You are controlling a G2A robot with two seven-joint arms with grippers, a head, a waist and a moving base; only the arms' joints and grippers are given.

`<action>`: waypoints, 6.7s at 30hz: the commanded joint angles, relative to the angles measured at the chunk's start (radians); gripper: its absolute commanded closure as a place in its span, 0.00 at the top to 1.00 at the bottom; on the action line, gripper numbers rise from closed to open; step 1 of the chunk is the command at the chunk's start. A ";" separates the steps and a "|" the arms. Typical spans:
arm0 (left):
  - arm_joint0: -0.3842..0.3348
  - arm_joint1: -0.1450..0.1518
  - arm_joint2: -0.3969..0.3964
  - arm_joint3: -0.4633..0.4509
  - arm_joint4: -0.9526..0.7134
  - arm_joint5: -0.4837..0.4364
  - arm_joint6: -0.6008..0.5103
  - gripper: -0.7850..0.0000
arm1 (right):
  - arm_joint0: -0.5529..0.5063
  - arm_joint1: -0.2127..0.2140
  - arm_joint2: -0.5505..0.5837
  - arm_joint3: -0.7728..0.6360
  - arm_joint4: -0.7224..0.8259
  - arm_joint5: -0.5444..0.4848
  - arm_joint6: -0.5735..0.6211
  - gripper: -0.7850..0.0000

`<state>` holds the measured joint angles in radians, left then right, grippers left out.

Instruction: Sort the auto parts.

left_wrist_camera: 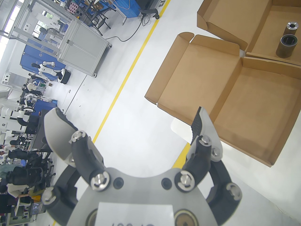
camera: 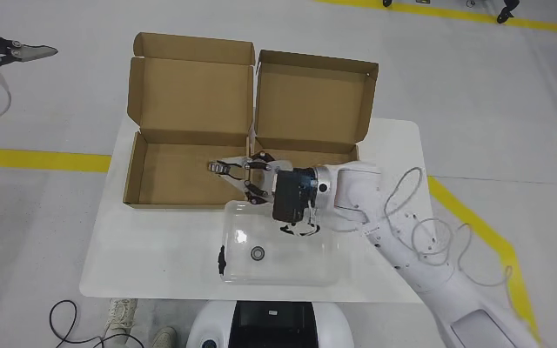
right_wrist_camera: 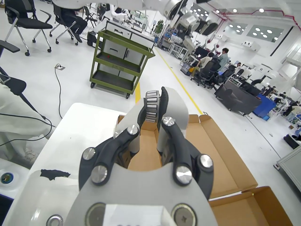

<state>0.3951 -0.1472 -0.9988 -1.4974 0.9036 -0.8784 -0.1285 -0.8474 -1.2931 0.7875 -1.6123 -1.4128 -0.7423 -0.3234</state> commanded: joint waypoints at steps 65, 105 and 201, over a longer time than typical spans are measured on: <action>0.000 0.000 0.000 0.000 0.000 0.000 0.000 1.00 | 0.406 -0.485 -0.413 1.124 0.311 0.009 0.373 0.49; 0.000 0.000 0.000 0.000 0.000 0.000 0.000 1.00 | 0.048 -0.219 -0.088 0.296 0.065 -0.060 0.514 0.42; 0.000 0.000 0.000 0.000 0.000 0.000 0.000 1.00 | -0.297 -0.036 -0.035 0.051 -0.289 -0.087 0.651 0.00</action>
<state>0.3951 -0.1472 -0.9988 -1.4974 0.9036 -0.8784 -0.1285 -1.1395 -1.3314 0.7445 -1.5540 -1.7121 -0.8309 0.3358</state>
